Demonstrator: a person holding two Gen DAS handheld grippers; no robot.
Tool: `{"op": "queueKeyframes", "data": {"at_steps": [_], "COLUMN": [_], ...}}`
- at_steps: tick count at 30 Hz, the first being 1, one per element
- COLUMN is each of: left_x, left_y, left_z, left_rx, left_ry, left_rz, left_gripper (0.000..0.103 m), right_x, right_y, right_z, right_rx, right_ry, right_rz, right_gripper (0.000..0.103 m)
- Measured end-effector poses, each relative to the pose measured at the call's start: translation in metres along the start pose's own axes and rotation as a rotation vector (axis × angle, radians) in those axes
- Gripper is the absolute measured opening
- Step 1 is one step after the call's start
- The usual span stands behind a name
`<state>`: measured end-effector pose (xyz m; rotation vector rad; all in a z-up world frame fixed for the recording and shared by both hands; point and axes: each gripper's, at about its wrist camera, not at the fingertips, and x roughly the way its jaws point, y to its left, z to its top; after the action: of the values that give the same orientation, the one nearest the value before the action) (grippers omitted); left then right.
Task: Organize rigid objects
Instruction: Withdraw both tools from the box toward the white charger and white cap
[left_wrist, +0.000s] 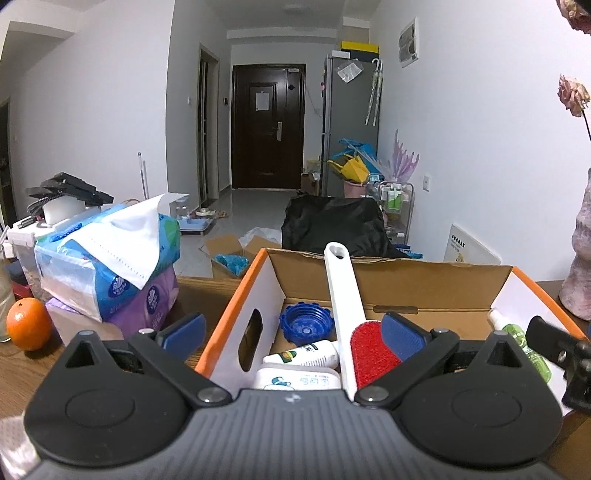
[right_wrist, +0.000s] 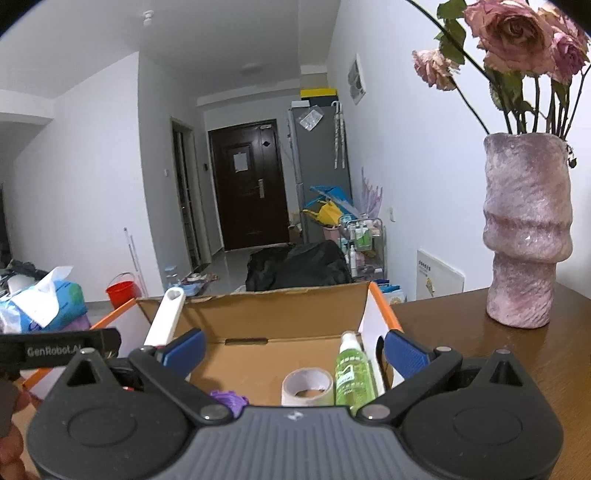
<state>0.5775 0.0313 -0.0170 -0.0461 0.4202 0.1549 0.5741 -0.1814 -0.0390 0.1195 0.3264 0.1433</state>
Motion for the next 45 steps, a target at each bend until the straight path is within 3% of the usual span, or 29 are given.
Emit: {"op": "queueKeyframes", "data": {"at_steps": [24, 45], "left_x": [-0.033, -0.108], "left_y": [0.015, 0.028], "left_z": [-0.018, -0.047], "left_rx": [-0.009, -0.049], "left_ry": [0.019, 0.002], "left_rz": [-0.043, -0.052], "left_gripper": [0.103, 0.103], "right_x": [-0.027, -0.105], "right_y": [-0.001, 0.014], "right_z": [-0.024, -0.046], "right_rx": [-0.018, -0.057], "right_ry": [0.038, 0.01], "right_rz": [0.042, 0.092], "right_gripper": [0.103, 0.103]}}
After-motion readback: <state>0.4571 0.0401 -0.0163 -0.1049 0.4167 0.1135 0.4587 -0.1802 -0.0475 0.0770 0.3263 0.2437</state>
